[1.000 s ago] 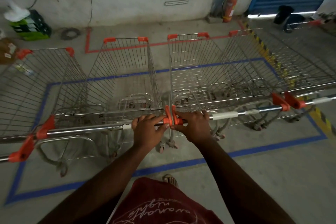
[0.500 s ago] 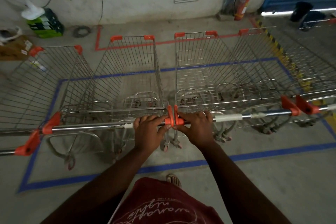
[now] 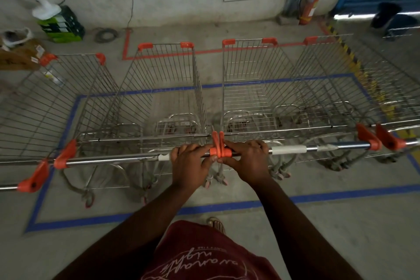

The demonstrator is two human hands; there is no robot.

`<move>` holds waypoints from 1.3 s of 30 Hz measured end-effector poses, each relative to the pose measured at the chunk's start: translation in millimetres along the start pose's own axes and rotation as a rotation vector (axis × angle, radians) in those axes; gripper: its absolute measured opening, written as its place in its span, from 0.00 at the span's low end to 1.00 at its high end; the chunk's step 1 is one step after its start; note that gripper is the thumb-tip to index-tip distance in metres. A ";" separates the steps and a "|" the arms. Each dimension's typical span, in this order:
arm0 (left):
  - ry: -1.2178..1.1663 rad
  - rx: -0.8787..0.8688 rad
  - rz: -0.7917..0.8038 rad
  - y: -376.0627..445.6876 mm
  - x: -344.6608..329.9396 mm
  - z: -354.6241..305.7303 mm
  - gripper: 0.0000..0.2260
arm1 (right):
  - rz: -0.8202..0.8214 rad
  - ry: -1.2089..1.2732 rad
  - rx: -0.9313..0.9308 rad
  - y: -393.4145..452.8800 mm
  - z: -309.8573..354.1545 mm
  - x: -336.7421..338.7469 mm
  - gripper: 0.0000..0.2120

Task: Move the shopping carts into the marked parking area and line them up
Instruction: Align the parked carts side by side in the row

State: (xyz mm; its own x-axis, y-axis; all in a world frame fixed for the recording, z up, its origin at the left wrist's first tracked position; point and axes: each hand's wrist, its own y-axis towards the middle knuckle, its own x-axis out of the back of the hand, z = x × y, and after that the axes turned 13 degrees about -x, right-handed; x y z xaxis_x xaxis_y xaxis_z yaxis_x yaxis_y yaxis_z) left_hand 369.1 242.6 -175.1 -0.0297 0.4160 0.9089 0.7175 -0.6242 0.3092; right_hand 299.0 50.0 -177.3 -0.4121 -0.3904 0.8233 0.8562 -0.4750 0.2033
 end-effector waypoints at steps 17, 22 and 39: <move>-0.217 -0.022 -0.045 -8.1 16.4 20.9 0.25 | 0.005 -0.041 0.072 -3.4 22.0 10.0 0.29; -0.314 -0.031 -0.189 -36.0 47.8 53.7 0.21 | 0.047 0.111 0.220 -14.4 102.1 -0.8 0.16; -0.038 0.111 -0.261 -253.9 220.2 325.5 0.19 | 0.387 0.468 0.367 -122.9 429.5 -156.7 0.13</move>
State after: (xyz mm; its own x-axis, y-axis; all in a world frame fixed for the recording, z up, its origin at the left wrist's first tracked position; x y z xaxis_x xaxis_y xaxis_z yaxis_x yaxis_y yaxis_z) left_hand 406.9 707.9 -144.6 -0.1987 0.5792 0.7906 0.7609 -0.4173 0.4969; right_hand 392.2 508.3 -103.8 -0.0775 -0.8142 0.5754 0.9840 0.0305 0.1757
